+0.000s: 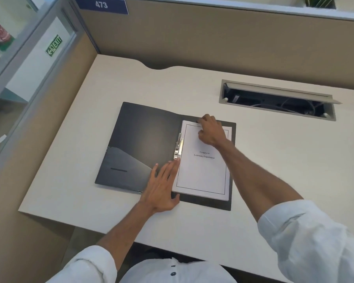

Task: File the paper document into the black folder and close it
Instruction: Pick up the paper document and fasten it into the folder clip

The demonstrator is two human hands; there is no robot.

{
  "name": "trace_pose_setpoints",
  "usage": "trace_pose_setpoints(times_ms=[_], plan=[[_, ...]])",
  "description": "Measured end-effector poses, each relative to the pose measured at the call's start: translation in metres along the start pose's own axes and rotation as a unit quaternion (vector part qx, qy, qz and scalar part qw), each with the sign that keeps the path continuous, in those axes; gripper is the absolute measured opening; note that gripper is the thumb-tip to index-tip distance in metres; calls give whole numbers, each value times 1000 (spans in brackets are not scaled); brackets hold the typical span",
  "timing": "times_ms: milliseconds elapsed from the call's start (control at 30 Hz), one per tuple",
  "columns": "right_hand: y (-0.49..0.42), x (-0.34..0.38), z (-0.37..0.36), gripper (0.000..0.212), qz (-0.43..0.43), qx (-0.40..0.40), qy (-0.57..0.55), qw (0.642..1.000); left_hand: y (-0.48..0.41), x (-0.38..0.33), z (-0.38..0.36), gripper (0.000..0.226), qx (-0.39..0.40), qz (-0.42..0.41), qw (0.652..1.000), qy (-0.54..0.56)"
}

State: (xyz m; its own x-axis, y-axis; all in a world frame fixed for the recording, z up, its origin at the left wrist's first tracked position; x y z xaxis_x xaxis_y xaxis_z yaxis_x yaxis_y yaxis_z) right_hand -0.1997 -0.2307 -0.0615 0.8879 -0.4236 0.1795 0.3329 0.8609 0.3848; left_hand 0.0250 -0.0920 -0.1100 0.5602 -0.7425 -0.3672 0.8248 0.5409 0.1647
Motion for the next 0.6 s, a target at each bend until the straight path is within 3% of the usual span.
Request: trace_pose_setpoints(times_ms=[333, 600], plan=[[-13, -2, -3, 44, -17, 0, -9, 1000, -7, 3, -5, 121, 9, 4, 1000, 2], [-16, -4, -4, 45, -20, 4, -20, 1000, -7, -4, -4, 113, 24, -61, 998, -25]])
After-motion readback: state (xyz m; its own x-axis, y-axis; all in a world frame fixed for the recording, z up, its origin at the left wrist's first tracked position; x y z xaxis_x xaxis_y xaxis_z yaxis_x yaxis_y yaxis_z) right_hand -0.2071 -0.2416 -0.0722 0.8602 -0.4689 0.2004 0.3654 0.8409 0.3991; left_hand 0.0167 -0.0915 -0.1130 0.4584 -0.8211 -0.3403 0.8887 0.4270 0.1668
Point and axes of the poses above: each hand's wrist, its own y-axis away from the middle knuckle, its own z-axis out of the back of the hand, x = y × z, the point moved 10 cm from there along -y, towards the middle knuckle, and after that the axes turned 15 degrees about -z, right-handed, at the moved point
